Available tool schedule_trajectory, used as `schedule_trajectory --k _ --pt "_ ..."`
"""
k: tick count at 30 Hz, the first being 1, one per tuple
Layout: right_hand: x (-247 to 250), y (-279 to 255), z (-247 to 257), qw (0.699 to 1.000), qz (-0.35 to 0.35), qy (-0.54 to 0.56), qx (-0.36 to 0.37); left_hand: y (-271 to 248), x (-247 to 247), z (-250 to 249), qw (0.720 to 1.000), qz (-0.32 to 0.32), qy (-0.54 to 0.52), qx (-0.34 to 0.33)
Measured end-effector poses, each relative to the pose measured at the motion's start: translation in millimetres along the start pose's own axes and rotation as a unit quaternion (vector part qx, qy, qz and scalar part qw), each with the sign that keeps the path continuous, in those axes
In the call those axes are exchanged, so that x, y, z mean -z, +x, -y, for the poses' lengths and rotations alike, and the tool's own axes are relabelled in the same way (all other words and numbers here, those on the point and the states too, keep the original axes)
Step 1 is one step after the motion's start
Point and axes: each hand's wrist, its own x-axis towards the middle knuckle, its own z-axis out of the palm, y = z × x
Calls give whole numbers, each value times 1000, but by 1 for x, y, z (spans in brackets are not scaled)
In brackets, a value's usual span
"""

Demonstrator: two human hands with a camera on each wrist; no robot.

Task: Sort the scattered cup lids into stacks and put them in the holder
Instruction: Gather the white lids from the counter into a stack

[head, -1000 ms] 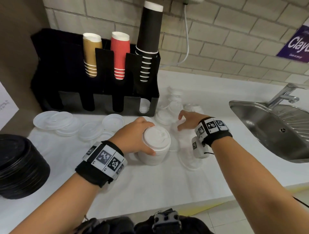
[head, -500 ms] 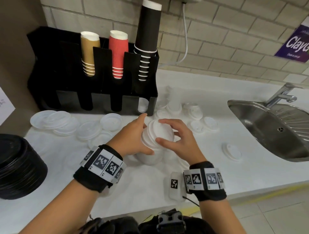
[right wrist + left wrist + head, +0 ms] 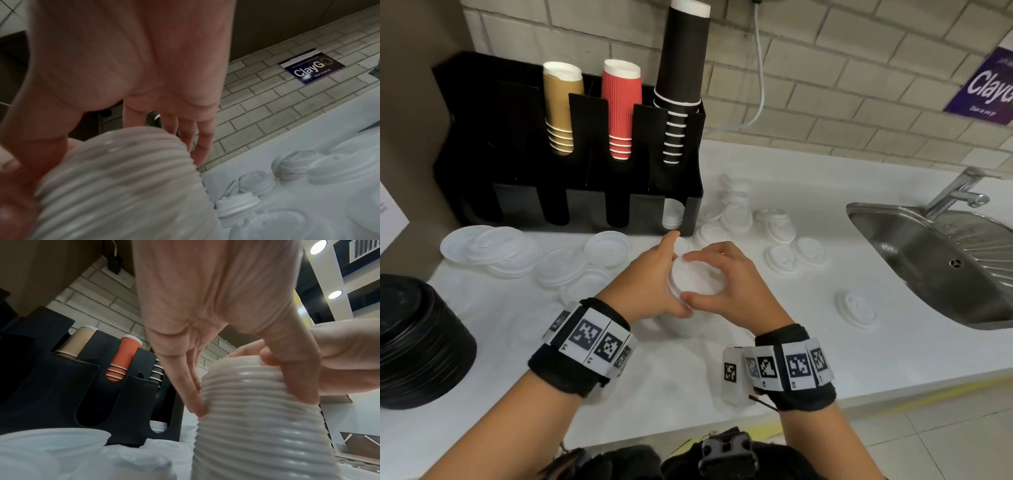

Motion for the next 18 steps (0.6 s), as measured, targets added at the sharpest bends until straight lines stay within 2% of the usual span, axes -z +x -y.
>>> schedule_trajectory --k 9,12,14,16,18 --pt "5 -1 -3 999 28 17 -20 -2 3 -7 999 -3 -7 -40" --pt "12 -1 -7 996 88 27 -19 1 4 -9 999 1 -4 -38" --pt "27 6 -14 985 142 86 -48 5 7 -10 999 3 19 -28" --pt "46 21 -29 980 119 122 -102 7 9 -9 999 9 39 -14" --pt "67 42 -52 980 55 62 -178 9 10 -9 999 17 49 -7"
